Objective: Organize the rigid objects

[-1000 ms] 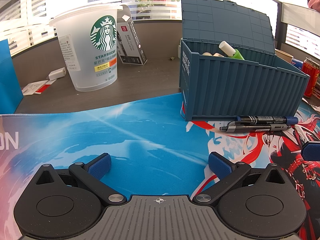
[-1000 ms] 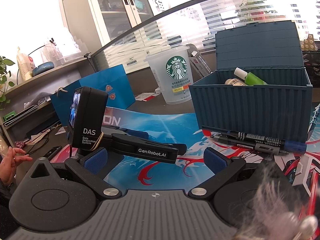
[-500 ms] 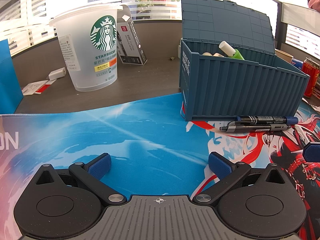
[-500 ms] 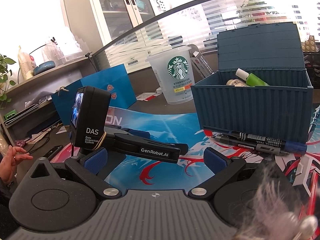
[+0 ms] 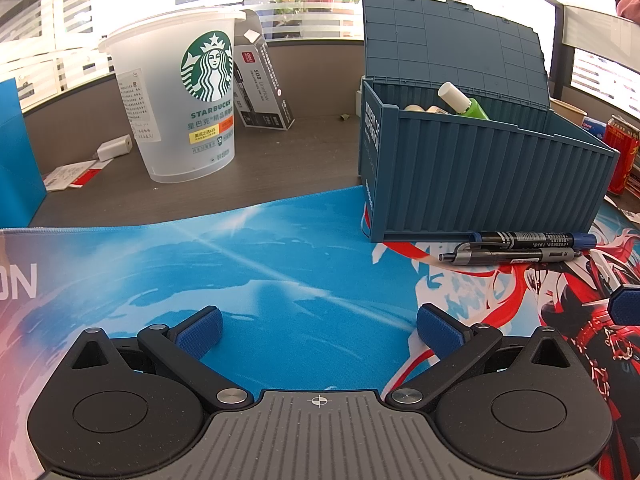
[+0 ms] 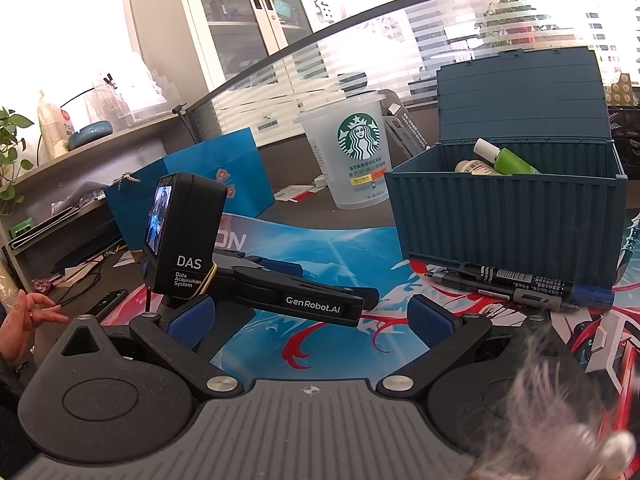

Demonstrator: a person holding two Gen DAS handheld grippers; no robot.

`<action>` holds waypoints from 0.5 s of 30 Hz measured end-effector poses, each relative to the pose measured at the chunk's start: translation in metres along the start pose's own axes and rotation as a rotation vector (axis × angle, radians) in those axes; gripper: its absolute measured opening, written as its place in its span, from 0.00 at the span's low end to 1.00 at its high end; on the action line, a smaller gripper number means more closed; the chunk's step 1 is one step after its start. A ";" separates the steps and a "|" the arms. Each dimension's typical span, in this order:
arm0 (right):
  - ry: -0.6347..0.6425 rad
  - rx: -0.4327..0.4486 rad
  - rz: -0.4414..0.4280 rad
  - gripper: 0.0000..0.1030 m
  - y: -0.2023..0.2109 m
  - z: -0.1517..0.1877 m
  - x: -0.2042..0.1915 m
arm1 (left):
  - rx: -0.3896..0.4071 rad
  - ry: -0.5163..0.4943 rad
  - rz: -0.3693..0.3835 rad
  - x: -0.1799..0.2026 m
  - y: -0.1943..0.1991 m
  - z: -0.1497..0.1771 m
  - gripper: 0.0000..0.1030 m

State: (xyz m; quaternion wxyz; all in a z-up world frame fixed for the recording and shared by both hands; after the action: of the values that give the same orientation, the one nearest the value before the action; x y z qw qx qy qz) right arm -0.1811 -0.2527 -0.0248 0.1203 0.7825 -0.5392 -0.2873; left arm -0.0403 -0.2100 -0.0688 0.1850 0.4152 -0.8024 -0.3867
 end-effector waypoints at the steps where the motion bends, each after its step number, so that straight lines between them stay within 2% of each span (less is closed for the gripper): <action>1: 0.000 -0.001 0.000 1.00 0.000 0.000 0.000 | 0.000 0.000 0.000 0.000 0.000 0.000 1.00; 15: -0.002 0.007 -0.005 1.00 0.003 -0.001 0.001 | 0.000 0.000 0.000 0.000 0.000 0.000 1.00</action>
State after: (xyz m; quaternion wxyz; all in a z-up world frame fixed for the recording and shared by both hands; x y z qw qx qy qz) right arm -0.1830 -0.2548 -0.0232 0.1163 0.7839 -0.5382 -0.2868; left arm -0.0404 -0.2100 -0.0689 0.1851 0.4152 -0.8024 -0.3867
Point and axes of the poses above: each gripper's, at about its wrist camera, not at the fingertips, and y roughly against the way its jaws point, x to its right, z to its underside, the point moved 10 cm from there along -y, roughly the way its jaws point, and after that the axes turned 12 degrees about -x, right-handed, at the moved point
